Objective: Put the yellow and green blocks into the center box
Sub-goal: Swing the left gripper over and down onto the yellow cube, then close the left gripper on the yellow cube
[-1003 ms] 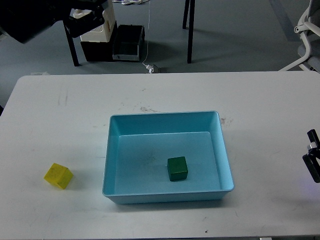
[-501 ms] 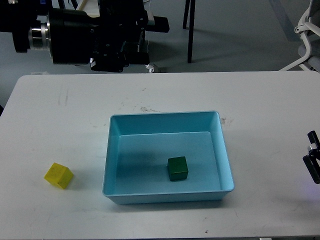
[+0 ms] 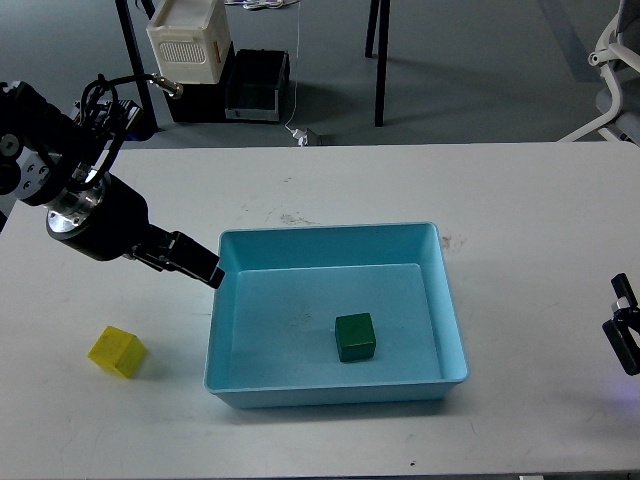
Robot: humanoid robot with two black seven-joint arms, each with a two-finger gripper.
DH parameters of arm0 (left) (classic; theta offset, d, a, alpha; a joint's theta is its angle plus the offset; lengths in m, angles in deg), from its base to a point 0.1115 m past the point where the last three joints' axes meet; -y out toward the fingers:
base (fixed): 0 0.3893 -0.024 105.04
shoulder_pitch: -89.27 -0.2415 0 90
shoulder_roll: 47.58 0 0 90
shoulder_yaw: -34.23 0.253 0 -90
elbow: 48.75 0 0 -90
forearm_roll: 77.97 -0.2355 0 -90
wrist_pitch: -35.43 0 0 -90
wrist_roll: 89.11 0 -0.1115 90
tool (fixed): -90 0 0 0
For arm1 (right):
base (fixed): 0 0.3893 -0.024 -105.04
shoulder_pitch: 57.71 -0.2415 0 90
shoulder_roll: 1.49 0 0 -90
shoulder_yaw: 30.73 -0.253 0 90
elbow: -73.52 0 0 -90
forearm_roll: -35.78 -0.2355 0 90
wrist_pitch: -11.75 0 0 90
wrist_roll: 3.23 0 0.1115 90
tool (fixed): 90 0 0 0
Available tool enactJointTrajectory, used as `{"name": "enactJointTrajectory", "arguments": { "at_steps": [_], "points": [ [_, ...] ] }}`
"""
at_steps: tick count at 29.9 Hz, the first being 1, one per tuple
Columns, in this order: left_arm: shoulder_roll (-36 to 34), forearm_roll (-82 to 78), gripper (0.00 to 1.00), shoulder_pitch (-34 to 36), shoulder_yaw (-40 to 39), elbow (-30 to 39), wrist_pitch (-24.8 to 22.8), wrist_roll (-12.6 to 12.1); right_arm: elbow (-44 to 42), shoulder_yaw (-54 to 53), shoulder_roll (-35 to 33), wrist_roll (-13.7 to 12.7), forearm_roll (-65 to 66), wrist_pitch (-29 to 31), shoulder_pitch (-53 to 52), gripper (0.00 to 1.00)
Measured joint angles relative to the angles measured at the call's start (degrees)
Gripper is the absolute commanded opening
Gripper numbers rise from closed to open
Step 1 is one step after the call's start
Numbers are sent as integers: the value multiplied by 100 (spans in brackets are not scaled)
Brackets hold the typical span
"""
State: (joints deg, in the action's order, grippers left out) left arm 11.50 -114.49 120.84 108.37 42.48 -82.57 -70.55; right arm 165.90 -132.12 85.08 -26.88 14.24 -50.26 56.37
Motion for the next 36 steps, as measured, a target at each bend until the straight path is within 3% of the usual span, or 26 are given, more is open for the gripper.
{"name": "enactJointTrajectory", "arguments": {
  "at_steps": [9, 19, 36],
  "points": [
    [296, -386, 100, -505, 820, -261, 146, 0, -1, 52, 1, 0, 0, 0, -3, 100],
    [442, -378, 100, -1358, 800, -908, 243, 1, -1, 72, 1, 0, 0, 0, -1, 100],
    [702, -341, 100, -1895, 795, -1050, 544, 7, -1, 70, 1, 1, 8, 0, 9, 100]
  ]
}}
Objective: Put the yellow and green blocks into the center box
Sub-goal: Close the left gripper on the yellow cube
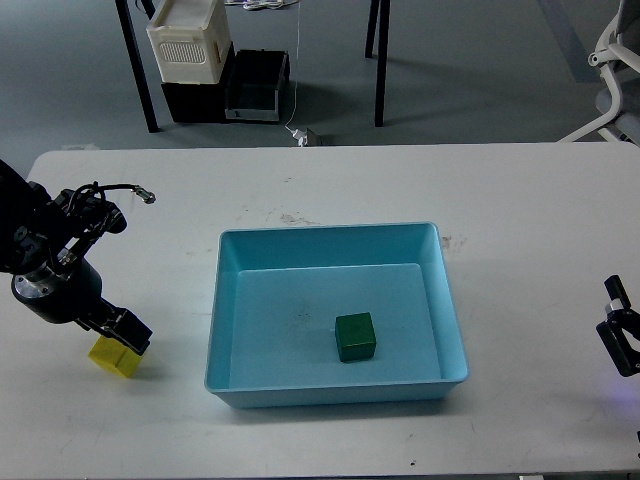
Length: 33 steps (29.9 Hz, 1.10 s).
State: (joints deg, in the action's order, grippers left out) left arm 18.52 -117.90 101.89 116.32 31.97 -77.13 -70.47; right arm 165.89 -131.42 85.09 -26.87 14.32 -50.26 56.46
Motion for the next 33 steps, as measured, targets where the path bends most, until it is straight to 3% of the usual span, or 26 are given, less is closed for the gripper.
{"name": "enactJointTrajectory", "arguments": {
  "at_steps": [17, 22, 25, 28, 33],
  "points": [
    [-13, -6, 100, -424, -3, -416, 92, -8, 0, 4, -5, 0, 11, 0, 5, 100],
    [-9, -6, 95, -529, -7, -421, 183, -15, 0, -3, -8, 0, 11, 0, 3, 100],
    [-15, -18, 54, -550, -5, -415, 383, -53, 0, -3, -9, 0, 11, 0, 13, 100],
    [-29, -44, 22, -545, 38, -352, 481, -241, 0, -9, -9, 0, 11, 0, 16, 100],
    [-22, -41, 16, -488, 46, -201, 501, -939, 0, -10, -9, 5, 11, 0, 18, 100]
  ]
}}
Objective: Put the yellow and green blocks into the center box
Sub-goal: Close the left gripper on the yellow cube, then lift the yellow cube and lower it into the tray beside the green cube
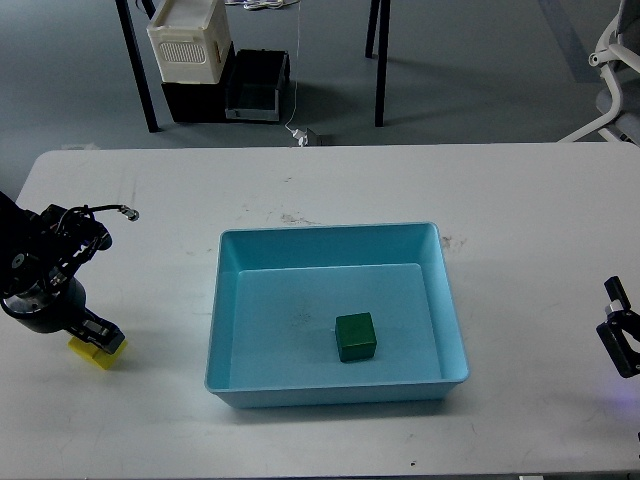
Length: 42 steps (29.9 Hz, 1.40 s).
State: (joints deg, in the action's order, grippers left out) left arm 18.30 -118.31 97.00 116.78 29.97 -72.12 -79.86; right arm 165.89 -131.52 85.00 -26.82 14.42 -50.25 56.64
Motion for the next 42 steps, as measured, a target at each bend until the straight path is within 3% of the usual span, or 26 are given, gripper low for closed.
{"name": "enactJointTrajectory", "arguments": {
  "at_steps": [3, 9, 16, 20, 25, 29, 37, 42],
  "points": [
    [5, 20, 6, 109, 24, 242, -13, -95, 0, -3, 0, 0, 0, 0, 0, 100],
    [-16, 13, 4, 641, 32, 383, -19, -52, 0, -10, 0, 3, 0, 0, 1, 100],
    [64, 147, 3, 2070, -492, 694, -316, 456, 0, -38, 5, 4, 0, 0, 5, 100],
    [665, 613, 3, 2545, -919, 797, -611, 552, 0, -52, 1, 4, -1, 0, 13, 100],
    [1736, 1138, 4, 2857, -1174, 799, -656, 569, -46, -86, 0, 4, -4, 0, 26, 100],
    [2322, 1329, 4, 2906, -1291, 719, -665, 571, -112, -106, 0, 4, -6, 0, 38, 100],
    [2411, 1374, 9, 2249, -1233, 450, -657, 555, -150, -108, 0, 4, -7, 0, 52, 100],
    [2412, 1520, 23, 2113, -1237, 455, -629, 551, -150, -105, 0, 4, -5, 0, 48, 100]
  ]
}}
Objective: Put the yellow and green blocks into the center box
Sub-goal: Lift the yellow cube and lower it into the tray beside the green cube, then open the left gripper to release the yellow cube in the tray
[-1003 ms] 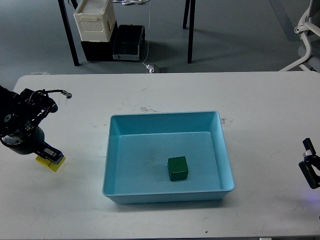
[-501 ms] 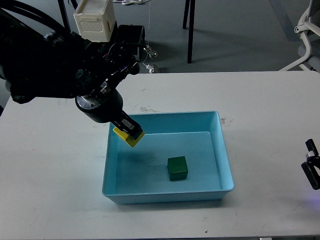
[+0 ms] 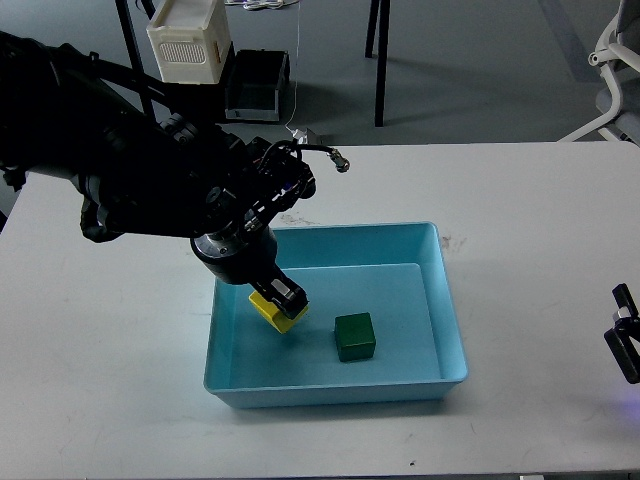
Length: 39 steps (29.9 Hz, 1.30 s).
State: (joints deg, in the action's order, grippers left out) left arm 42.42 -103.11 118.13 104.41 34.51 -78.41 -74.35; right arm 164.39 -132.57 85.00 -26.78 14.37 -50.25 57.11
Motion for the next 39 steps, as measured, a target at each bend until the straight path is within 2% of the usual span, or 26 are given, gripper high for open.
{"name": "enactJointTrajectory", "arguments": {
  "at_steps": [1, 4, 8, 11, 14, 24, 29, 33, 36, 39],
  "points": [
    [0, 36, 32, -11, -5, -2, 7, 0, 0, 4, 0, 0, 2, 0, 0, 100],
    [0, 93, 45, -54, -14, -46, 108, 6, 5, 11, 0, 0, 5, 0, 0, 100],
    [0, 107, 56, -208, -8, -136, 356, 75, 8, 4, 0, 0, 5, 0, 2, 100],
    [0, 108, 63, -318, -10, -201, 402, 314, 8, -1, -9, 0, 5, 0, 4, 100],
    [0, 109, 67, -413, -16, -259, 413, 491, 8, -2, -12, 0, 5, 0, 5, 100],
    [0, 124, 78, -566, -21, -393, 430, 709, 9, 5, -9, 0, 4, 0, 5, 100],
    [0, 124, 80, -574, -22, -429, 430, 754, 4, -1, -9, 0, 4, 0, 5, 100],
    [0, 125, 90, -575, -22, -446, 444, 765, 0, -2, -8, 0, 3, 0, 5, 100],
    [0, 124, 95, -575, -12, -488, 448, 764, -5, -2, -2, -1, 3, 0, 5, 100],
    [0, 125, 95, -575, 0, -504, 421, 753, -30, 3, 0, -1, 3, 0, 5, 100]
  ]
}}
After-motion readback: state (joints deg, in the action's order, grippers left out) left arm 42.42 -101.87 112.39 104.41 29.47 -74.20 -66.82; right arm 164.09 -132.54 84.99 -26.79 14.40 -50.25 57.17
